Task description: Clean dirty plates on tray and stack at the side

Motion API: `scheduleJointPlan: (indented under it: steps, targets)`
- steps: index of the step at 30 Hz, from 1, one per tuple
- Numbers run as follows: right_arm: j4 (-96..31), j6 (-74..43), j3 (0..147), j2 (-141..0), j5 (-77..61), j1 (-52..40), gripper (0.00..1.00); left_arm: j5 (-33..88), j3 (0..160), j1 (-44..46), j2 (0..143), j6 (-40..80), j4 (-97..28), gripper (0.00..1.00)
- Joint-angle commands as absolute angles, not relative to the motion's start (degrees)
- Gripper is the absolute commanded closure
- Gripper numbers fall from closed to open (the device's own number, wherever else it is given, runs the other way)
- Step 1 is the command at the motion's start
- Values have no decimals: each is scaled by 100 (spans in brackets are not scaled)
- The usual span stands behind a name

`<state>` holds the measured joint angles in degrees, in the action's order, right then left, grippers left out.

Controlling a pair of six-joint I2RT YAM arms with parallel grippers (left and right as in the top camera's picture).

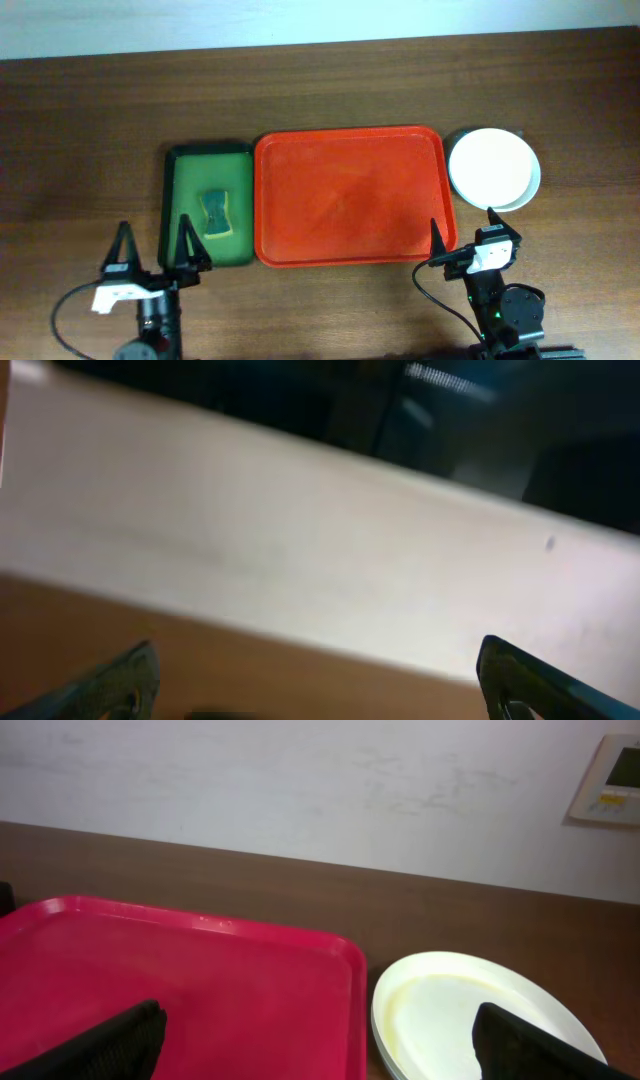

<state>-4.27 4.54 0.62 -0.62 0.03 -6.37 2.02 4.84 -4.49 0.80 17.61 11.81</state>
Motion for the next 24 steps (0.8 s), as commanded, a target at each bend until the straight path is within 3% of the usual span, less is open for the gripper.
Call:
scheduleJointPlan:
  steps: [1,7,13,24]
  targets:
    - [-458,449,32,-25,69,-663,2,263,64,-414,30,1750,1208,1]
    - [-458,449,32,-25,69,-663,2,283,54,-336,30,908,-464,1]
    - [-458,449,32,-25,71,-663,2,259,54,-233,30,158,-460,1]
    - [-458,449,32,-25,69,-663,2,261,54,-235,34,165,-458,1]
